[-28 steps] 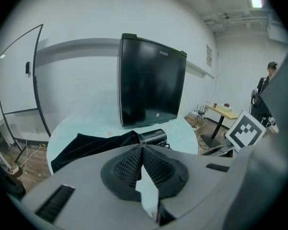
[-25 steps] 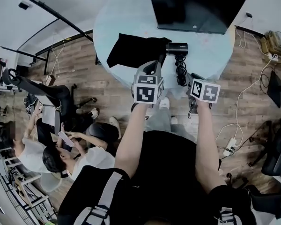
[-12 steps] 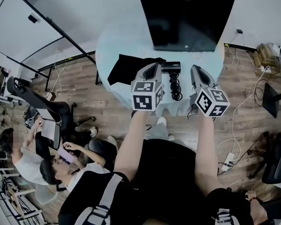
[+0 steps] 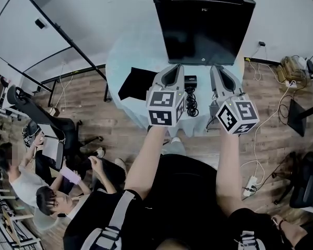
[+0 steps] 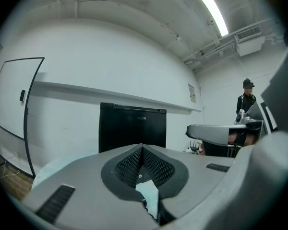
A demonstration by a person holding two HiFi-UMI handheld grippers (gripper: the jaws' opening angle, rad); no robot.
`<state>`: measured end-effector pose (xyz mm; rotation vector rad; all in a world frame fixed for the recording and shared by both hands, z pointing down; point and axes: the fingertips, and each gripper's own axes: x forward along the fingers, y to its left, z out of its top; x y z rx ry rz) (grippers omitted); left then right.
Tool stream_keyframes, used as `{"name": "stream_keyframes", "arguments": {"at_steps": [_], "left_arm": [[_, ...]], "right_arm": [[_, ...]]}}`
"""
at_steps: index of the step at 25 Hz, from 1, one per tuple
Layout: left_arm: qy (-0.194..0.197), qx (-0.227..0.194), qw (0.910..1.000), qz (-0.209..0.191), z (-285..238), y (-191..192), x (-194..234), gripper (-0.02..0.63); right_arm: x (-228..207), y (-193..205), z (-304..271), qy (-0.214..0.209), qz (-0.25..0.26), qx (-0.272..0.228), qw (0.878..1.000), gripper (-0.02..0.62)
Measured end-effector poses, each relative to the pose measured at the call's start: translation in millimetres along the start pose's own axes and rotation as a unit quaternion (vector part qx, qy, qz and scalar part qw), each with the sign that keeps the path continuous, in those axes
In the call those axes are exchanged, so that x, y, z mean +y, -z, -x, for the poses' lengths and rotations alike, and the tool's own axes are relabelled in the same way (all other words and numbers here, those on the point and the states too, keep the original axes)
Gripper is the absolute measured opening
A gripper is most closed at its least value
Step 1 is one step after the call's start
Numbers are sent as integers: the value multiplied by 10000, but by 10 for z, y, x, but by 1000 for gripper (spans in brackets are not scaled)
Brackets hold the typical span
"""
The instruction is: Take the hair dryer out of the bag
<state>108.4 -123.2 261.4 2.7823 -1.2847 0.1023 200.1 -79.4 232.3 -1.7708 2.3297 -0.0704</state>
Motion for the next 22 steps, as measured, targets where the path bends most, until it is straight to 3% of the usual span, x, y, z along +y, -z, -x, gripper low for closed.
{"name": "stream_keyframes", "arguments": {"at_steps": [22], "left_arm": [[41, -160, 9998, 73, 67, -98, 54, 3]], "right_arm": [[189, -115, -71, -135, 554, 26, 9984, 0]]}}
